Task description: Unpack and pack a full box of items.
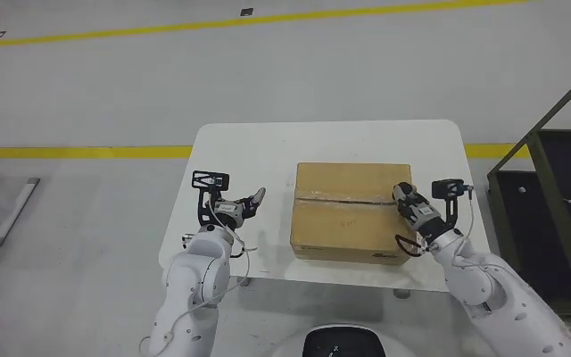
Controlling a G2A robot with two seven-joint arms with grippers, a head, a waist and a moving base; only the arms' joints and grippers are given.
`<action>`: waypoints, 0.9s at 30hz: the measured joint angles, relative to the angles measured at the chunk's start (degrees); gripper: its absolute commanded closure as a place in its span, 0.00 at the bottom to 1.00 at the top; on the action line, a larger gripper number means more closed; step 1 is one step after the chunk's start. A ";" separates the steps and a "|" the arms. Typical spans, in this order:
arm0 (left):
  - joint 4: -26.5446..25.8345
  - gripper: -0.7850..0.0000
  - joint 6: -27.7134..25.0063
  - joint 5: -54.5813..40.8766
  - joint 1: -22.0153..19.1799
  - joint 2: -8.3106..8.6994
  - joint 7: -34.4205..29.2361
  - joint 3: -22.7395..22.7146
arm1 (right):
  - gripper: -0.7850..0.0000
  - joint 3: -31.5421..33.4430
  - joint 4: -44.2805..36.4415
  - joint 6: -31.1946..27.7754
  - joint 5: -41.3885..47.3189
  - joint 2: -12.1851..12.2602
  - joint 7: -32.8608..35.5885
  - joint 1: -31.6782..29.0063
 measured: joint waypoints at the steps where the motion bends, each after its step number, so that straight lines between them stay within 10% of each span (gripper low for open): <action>1: 0.00 0.00 0.00 0.00 0.00 0.00 0.00 0.00 | 1.00 1.27 -0.28 -0.04 0.44 0.11 0.16 -0.44; 13: -0.11 0.00 -2.10 -0.59 1.08 0.09 1.75 0.41 | 1.00 14.37 0.30 -0.40 2.31 0.91 -4.24 -7.07; 27: -1.54 0.00 -10.24 3.77 6.00 0.88 10.24 1.76 | 1.00 -6.87 18.52 -10.92 -2.26 -3.09 -4.31 8.17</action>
